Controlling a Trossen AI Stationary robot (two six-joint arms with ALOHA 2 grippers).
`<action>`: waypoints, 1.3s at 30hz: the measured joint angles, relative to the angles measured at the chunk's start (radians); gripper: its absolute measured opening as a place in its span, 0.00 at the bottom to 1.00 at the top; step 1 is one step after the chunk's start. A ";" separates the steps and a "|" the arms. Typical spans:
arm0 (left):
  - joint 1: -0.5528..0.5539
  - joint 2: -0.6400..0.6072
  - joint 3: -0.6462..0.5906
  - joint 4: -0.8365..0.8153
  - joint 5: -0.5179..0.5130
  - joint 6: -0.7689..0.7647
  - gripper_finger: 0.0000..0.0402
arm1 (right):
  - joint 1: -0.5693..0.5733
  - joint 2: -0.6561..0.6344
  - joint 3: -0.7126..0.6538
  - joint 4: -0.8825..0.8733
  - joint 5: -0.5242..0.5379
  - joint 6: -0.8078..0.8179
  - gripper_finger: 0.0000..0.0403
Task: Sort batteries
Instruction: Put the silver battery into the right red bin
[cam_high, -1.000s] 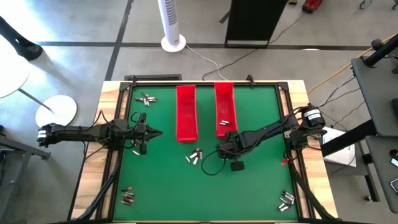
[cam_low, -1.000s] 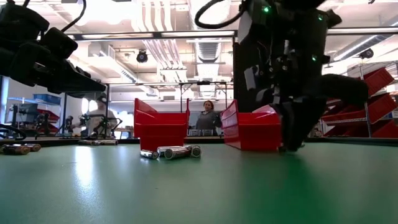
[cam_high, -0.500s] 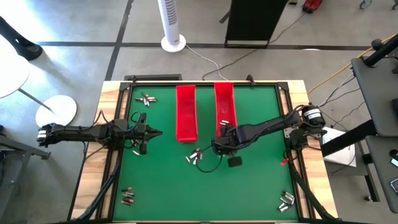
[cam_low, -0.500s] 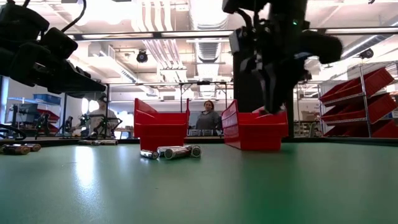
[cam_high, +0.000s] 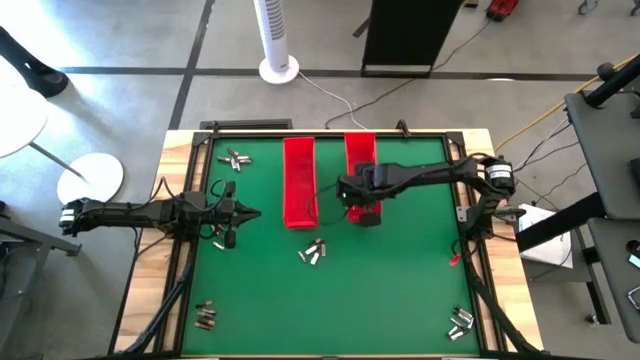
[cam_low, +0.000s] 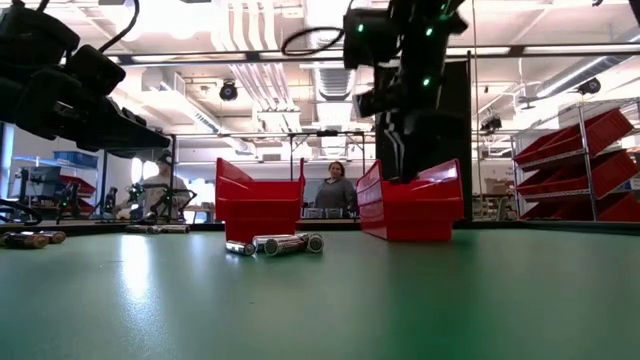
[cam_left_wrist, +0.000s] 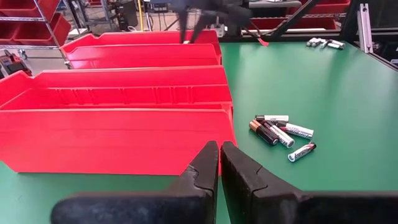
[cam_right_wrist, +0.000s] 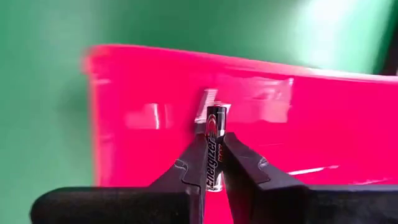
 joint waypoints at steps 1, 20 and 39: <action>0.000 0.000 0.000 0.000 0.000 0.000 0.00 | -0.014 0.007 0.000 0.012 0.000 -0.008 0.08; 0.000 0.001 0.000 0.000 0.000 0.000 0.00 | -0.144 0.145 0.001 0.087 -0.045 -0.106 0.08; 0.000 0.010 0.000 0.000 0.000 0.000 0.00 | -0.160 0.187 0.003 0.137 -0.100 -0.057 0.08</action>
